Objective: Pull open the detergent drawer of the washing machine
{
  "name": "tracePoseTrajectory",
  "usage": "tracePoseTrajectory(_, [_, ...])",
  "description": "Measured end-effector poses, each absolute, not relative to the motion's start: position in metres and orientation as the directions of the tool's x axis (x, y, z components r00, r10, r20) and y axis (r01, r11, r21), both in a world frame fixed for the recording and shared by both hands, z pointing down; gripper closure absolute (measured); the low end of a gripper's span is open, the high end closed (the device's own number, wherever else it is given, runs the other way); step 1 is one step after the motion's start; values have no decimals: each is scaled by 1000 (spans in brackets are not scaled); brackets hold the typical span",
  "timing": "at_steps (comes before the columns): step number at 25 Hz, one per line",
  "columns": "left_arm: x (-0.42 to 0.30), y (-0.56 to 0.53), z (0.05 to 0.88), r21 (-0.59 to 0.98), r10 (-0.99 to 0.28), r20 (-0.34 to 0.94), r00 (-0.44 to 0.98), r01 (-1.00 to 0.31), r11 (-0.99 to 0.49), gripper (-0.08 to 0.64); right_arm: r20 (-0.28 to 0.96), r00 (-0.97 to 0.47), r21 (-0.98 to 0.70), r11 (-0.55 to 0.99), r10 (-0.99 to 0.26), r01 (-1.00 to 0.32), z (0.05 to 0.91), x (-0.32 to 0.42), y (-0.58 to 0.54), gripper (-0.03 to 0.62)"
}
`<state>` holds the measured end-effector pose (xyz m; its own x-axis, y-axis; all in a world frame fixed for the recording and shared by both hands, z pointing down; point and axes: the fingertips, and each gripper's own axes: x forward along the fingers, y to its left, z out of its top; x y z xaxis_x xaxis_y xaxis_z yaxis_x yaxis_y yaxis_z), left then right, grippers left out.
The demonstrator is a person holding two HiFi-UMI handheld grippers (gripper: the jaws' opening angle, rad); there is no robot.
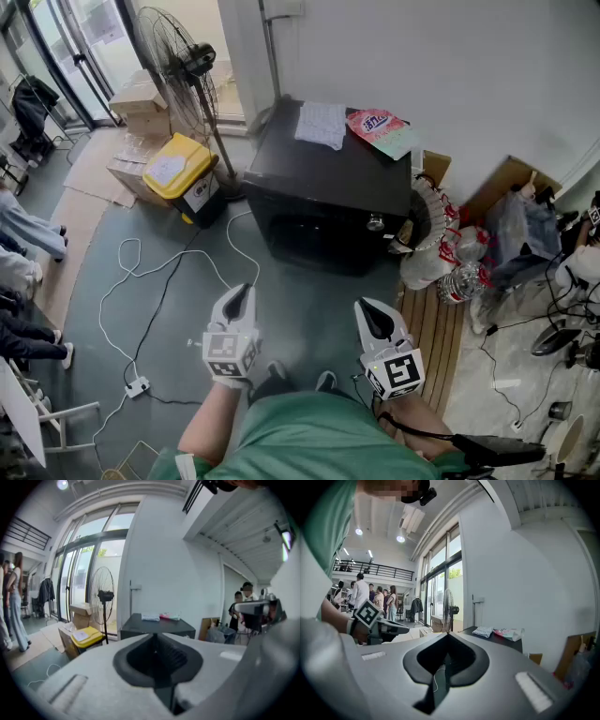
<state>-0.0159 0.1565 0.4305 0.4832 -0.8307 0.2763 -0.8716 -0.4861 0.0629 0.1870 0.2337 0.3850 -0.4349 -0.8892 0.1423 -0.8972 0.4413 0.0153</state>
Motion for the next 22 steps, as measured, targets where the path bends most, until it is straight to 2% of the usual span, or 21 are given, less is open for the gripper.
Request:
tracePoseTrajectory(6, [-47,171,387,50,-842,190,505,-861,-505,534,85,-377,25,380,-922,-924,364,165,215,591])
tracePoseTrajectory(17, [-111,182,382,58,-876,167,453,-891,-450,532,123,-376,-8,378,-918,-926,366,120,205,591])
tracePoseTrajectory(22, [-132,189,364,90,-879,117,463,-886,-455,487,95,-335,-29,334,-937,-942,353,113,208,591])
